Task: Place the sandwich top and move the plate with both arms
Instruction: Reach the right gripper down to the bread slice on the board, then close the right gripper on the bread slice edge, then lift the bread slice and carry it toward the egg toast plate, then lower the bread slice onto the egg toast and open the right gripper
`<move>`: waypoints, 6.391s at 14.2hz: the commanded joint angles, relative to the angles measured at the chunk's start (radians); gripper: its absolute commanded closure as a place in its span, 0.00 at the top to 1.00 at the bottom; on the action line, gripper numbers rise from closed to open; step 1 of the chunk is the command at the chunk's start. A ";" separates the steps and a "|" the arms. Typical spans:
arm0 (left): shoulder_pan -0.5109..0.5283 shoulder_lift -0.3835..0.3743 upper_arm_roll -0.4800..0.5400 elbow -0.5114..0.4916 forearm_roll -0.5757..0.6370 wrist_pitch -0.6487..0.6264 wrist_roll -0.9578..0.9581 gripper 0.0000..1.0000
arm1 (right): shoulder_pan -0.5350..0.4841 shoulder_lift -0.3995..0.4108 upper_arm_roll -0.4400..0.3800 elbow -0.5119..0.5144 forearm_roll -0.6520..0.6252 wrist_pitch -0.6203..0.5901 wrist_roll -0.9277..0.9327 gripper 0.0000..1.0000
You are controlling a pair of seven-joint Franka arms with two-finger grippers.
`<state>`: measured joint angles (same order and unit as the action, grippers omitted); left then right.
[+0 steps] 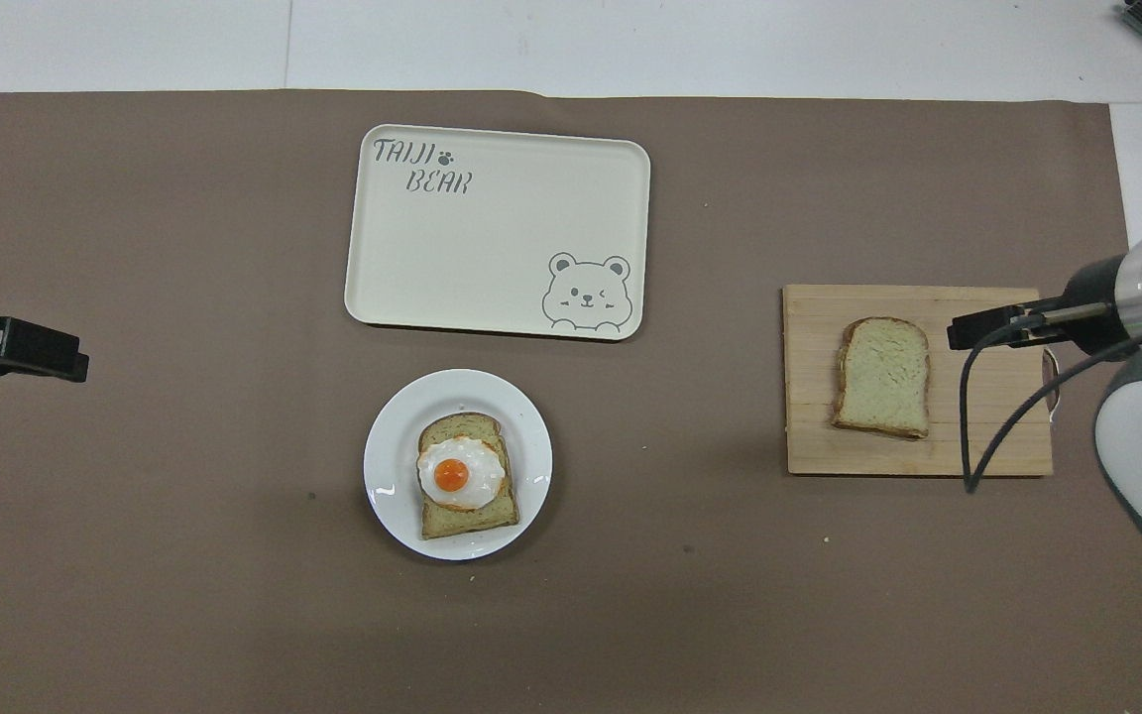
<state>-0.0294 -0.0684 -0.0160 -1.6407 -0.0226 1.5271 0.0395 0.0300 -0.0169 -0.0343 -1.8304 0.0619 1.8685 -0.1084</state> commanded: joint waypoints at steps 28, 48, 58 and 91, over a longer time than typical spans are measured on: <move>0.016 -0.024 -0.010 -0.025 0.010 0.016 -0.007 1.00 | -0.110 0.229 0.007 -0.302 0.134 0.460 -0.128 0.84; 0.016 -0.024 -0.010 -0.025 0.010 0.016 -0.007 1.00 | -0.090 0.201 0.005 -0.248 0.156 0.410 -0.114 0.00; 0.016 -0.024 -0.010 -0.025 0.010 0.016 -0.007 1.00 | -0.088 0.147 0.013 -0.095 0.142 0.117 -0.191 0.00; 0.016 -0.024 -0.010 -0.025 0.010 0.016 -0.007 1.00 | 0.696 0.259 0.040 -0.122 0.325 0.437 0.423 0.00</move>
<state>-0.0294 -0.0684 -0.0160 -1.6407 -0.0226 1.5285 0.0394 0.7096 0.2248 0.0052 -1.9472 0.3705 2.2642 0.3118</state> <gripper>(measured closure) 0.000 0.934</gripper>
